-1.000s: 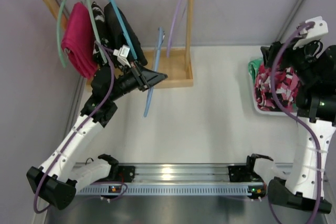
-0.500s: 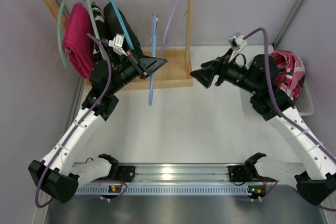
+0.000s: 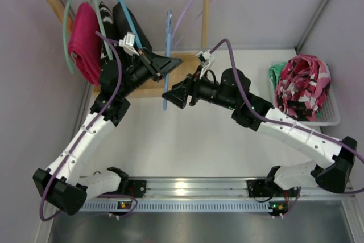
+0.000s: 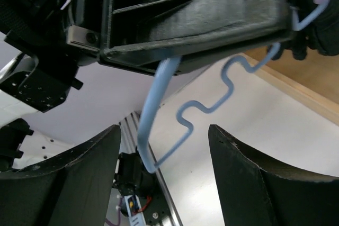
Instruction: Remove the trousers from the hanger
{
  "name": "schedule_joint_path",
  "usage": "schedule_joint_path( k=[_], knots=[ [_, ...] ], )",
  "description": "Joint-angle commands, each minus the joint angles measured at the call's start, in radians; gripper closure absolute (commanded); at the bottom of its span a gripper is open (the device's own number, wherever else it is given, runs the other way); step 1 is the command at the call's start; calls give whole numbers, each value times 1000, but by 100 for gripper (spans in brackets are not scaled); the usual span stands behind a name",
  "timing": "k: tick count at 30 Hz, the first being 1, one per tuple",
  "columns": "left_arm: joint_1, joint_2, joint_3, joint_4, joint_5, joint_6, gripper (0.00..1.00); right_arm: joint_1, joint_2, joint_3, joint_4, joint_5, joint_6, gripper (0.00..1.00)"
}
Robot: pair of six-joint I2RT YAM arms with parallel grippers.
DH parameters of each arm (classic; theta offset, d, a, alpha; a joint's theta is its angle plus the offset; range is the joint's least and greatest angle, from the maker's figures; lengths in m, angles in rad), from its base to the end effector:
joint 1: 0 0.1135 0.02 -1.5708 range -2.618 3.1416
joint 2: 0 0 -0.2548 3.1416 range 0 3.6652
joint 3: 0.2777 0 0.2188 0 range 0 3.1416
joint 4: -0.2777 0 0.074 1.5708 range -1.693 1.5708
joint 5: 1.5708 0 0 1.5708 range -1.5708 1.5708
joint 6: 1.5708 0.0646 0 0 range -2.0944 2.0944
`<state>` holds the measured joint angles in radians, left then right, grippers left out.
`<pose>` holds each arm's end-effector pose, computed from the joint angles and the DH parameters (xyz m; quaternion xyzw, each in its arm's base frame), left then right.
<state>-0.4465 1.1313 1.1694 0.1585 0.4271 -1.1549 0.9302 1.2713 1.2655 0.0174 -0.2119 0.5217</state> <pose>0.2138 -0.1320 0.4380 -0.0613 0.6382 -0.6359 0.4295 0.1641 0.2428 0.4173 -0.2154 0.6693 0.5251 0.4795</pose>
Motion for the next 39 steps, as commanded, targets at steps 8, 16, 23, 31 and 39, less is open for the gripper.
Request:
schedule_joint_path(
  k=[8,16,23,31,39],
  knots=[
    [5,-25,61,113,-19,-2,100,87,89,164,96,43,29,47],
    [37,-53,47,113,-33,-11,97,99,117,204,107,40,86,100],
    [69,-102,1,104,-39,14,62,101,117,253,76,89,126,100],
    [89,-145,-37,81,-27,40,30,85,120,279,67,62,188,100],
    [111,-209,-51,23,-25,133,2,4,180,354,134,-49,297,100]
  ],
)
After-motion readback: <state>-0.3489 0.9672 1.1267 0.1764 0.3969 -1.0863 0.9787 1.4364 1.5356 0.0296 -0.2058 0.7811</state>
